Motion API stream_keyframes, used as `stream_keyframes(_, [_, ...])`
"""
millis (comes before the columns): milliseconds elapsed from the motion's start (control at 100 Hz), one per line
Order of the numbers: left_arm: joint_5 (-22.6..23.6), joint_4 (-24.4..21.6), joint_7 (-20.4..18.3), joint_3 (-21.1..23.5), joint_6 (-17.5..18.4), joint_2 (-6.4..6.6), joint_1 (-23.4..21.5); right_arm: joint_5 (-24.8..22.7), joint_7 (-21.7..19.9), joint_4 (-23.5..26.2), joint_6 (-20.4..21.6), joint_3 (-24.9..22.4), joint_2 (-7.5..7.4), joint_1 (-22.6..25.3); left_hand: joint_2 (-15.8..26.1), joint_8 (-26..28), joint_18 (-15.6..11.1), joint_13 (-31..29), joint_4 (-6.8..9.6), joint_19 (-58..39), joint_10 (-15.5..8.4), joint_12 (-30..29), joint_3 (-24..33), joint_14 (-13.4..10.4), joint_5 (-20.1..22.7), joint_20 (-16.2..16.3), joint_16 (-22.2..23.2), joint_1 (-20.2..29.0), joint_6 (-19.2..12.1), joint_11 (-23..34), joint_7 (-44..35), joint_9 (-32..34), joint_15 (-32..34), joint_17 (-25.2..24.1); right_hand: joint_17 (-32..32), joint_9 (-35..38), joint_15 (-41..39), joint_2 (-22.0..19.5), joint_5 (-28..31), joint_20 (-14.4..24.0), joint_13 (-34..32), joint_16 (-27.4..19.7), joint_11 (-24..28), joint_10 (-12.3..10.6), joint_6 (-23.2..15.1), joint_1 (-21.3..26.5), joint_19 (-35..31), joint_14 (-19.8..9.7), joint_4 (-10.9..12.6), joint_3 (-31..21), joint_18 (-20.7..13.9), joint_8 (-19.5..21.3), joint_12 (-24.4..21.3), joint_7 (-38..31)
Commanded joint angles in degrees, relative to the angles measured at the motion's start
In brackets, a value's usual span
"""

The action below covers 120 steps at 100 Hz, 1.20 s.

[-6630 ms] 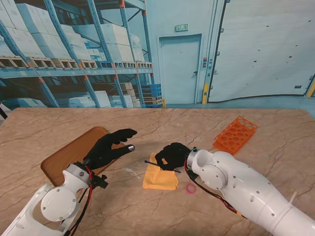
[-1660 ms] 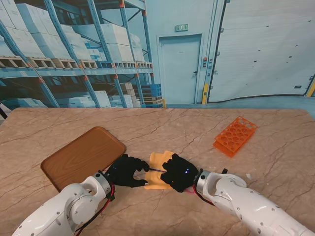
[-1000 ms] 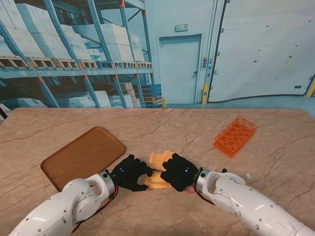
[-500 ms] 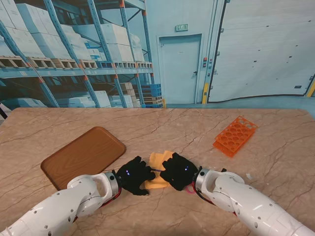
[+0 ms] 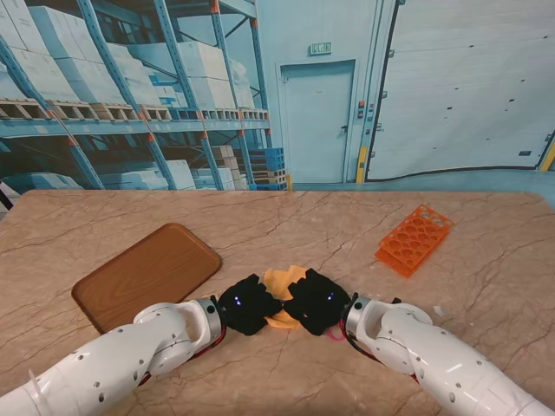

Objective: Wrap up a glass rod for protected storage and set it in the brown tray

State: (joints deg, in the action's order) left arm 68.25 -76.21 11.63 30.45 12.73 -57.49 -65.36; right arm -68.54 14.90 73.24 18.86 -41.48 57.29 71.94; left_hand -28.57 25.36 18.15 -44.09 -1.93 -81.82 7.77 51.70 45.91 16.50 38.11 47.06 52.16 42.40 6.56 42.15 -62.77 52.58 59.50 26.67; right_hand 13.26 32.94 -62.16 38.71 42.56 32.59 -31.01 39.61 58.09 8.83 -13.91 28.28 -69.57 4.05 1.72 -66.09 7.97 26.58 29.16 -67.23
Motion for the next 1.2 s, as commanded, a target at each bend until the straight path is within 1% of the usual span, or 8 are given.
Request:
stream_keyframes(0, [-0.25,1.58,0.4,-0.22,-0.27,-0.35,-1.1,-0.23,0.02,0.5,0.48,-0.27,0.07,0.82,-1.54,-3.63,1.67,-0.65,-1.11,-2.12,-0.75,0.76,2.08,-0.23,2.55,-0.76,-0.9,1.65,-7.52,-0.79,2.5,1.66,0.17,0.09,-0.05,0.78,-1.57,-1.36,-0.24,-0.49,-1.3,-0.17,1.23,0.37,-2.05,-0.65,-1.59,-0.83,1.34,-1.57,-0.57,-1.26,-0.46,1.09])
stream_keyframes(320, [-5.66,0.17,0.45,6.25,-2.02,-2.37,-5.77,-2.76,2.18,3.85,1.46,-6.12,0.0,4.44,-2.72,-3.39,1.58,-1.71,0.11,-2.44,-1.2,0.56,6.16,-0.68,3.88,-2.6,-2.29,-0.56,-8.16,0.15,0.55,3.25,0.29,0.42,-0.49,0.47,-0.86,-6.38,-2.69,-0.73,-0.87,-0.19,0.4,1.19,-0.57,-4.99,-0.53,-0.09,-1.88,6.19,0.15,-4.56,-0.39,3.15])
stream_keyframes(530, [-9.99,-0.44,-0.66,7.63,-4.53,-3.67,-6.77,-3.4,3.31,5.16,0.79,-8.86,0.21,5.95,-4.72,-3.19,1.07,-2.84,3.81,-3.45,-1.74,1.99,10.53,-1.47,4.83,-3.69,-2.64,-3.66,-10.45,1.43,-2.26,4.71,1.39,1.33,-0.88,-0.36,-0.36,-9.95,-4.85,-0.67,-0.15,-0.01,-0.27,2.05,1.91,-8.44,0.15,0.45,-2.54,12.63,0.58,-4.63,-0.27,5.42])
stream_keyframes(640, [-12.41,-1.04,-1.5,8.25,-6.19,-4.31,-7.26,-3.42,2.98,5.69,0.58,-9.44,0.25,6.37,-5.17,-2.58,0.93,-2.95,5.33,-3.61,-1.64,2.74,11.3,-1.82,4.8,-3.99,-2.58,-4.23,-10.98,1.77,-3.08,4.9,1.66,1.39,-1.35,-1.28,0.22,-13.05,-4.11,-0.15,0.57,0.31,-0.95,2.91,5.54,-12.5,0.84,0.92,-1.94,17.66,1.01,-0.19,0.09,12.51])
stream_keyframes(670, [-12.71,-1.78,-1.98,8.75,-6.7,-4.37,-7.7,-3.54,2.85,5.81,0.48,-9.47,0.22,6.44,-5.25,-2.45,0.92,-2.99,5.55,-3.64,-1.68,2.85,11.41,-1.87,4.84,-4.02,-2.56,-4.27,-11.09,1.83,-3.18,4.96,1.71,1.41,-1.49,-1.55,0.4,-13.77,-3.76,0.03,0.75,0.4,-1.25,3.13,6.44,-13.75,1.05,1.11,-0.89,18.98,1.21,3.09,0.21,14.93])
stream_keyframes(720, [-13.14,-2.42,-2.36,9.2,-7.34,-4.48,-8.13,-3.65,2.47,5.99,0.43,-9.47,0.18,6.52,-5.3,-2.01,0.74,-3.12,6.21,-3.79,-1.56,3.32,11.5,-2.12,4.88,-4.12,-2.48,-4.52,-11.27,2.18,-3.43,4.99,1.93,1.52,-1.67,-1.85,0.77,-13.17,-3.7,0.27,1.12,0.46,-1.55,3.44,7.21,-14.74,1.35,1.42,-0.41,20.37,1.45,7.02,0.35,17.19])
stream_keyframes(900, [-14.88,-3.34,-2.79,9.95,-9.48,-4.97,-9.04,-3.78,1.62,6.08,0.77,-8.63,0.01,6.31,-6.25,1.16,0.25,-3.6,11.62,-4.45,-1.09,5.12,13.87,-3.21,4.82,-4.45,-1.8,-6.65,-12.34,5.3,-5.46,5.27,3.35,1.89,-1.79,-1.78,0.79,-9.01,-3.47,0.38,1.11,0.52,-1.66,3.78,7.77,-15.81,1.49,1.68,-0.95,20.78,2.04,8.4,0.41,16.17])
stream_keyframes(1190, [-16.51,-3.63,-2.67,10.09,-12.48,-5.55,-9.53,-4.72,1.64,5.24,0.32,-6.11,-0.38,4.78,-5.68,2.42,-0.03,-3.35,12.91,-4.54,-1.07,4.77,13.28,-3.64,3.95,-4.57,-1.56,-6.76,-12.1,6.44,-5.87,4.66,3.66,1.88,-1.82,-2.38,1.01,-4.88,-4.08,0.67,1.34,0.6,-1.79,4.47,8.44,-14.06,1.49,2.36,-1.71,22.37,2.31,9.11,0.69,16.1])
